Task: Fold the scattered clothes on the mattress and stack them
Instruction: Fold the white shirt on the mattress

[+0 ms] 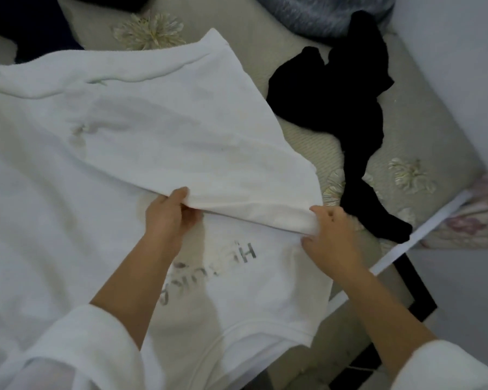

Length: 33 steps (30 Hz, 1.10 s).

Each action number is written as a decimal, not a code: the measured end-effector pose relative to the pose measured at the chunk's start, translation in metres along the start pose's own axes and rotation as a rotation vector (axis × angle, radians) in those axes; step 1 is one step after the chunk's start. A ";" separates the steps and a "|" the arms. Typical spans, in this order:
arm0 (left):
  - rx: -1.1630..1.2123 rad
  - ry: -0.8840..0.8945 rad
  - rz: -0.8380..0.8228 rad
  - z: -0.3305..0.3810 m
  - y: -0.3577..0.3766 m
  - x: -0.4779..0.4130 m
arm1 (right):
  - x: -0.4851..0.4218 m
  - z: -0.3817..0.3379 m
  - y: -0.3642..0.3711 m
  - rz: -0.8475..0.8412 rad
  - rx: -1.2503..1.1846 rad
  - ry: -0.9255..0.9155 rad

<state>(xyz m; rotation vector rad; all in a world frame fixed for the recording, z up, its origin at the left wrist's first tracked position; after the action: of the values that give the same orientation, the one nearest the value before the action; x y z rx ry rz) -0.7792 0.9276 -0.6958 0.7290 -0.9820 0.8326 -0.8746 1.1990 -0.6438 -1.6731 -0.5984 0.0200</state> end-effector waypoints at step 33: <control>0.264 0.010 -0.037 0.107 -0.055 -0.026 | -0.042 -0.106 -0.007 -0.198 0.042 -0.281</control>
<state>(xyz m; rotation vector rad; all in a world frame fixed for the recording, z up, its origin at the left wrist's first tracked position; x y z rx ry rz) -0.7836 0.8050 -0.6873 0.9645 -0.8552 0.9424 -0.8769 1.0862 -0.6290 -1.5753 -0.9671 0.1255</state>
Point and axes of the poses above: each hand's wrist, its own x-axis away from the middle knuckle, its own y-axis out of the palm, z = x × y, the point moved 5 cm from there along -x, towards the middle knuckle, and after that the axes turned 9 degrees about -y, right-handed, at the moved point
